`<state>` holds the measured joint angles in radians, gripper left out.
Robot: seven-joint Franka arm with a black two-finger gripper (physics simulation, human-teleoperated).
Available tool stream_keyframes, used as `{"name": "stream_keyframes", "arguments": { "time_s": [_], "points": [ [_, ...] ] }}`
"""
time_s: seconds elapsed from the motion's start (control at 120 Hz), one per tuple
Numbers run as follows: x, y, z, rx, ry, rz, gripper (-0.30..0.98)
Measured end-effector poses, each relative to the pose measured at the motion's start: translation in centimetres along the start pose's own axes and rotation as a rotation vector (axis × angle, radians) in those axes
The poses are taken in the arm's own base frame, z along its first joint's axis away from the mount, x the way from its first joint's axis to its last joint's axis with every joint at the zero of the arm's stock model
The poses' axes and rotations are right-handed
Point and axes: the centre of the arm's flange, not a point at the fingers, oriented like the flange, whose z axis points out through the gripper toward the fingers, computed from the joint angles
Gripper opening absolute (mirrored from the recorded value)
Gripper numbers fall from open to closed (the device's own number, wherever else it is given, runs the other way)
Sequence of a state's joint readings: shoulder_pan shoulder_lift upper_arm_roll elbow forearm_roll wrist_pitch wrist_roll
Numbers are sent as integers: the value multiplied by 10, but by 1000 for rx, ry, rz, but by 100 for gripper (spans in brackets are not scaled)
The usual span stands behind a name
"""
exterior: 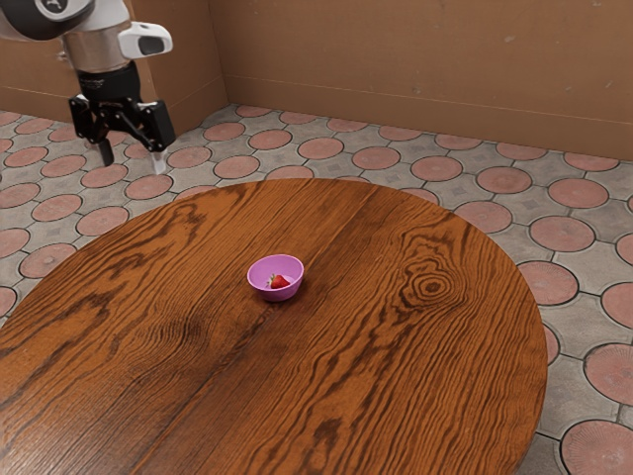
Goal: Take strawberry from the bowl
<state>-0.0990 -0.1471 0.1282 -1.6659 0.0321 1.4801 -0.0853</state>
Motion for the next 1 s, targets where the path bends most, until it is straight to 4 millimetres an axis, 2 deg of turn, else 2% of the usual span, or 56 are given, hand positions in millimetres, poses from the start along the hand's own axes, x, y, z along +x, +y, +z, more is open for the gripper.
{"name": "stream_keyframes", "arguments": {
  "time_s": [0.142,0.267,0.35,0.475,0.558,0.633,0.75,0.883,1.0],
  "points": [
    [-3,4,-4,-1,9,0,69],
    [-9,16,-8,18,22,22,69],
    [-9,27,19,34,-31,38,69],
    [-5,44,102,65,-134,68,69],
    [1,67,139,81,-142,114,69],
    [11,79,156,105,-127,167,69],
    [43,87,185,124,-102,267,69],
    [72,86,213,162,-74,382,69],
    [86,85,228,177,-52,475,69]
  ]
}}
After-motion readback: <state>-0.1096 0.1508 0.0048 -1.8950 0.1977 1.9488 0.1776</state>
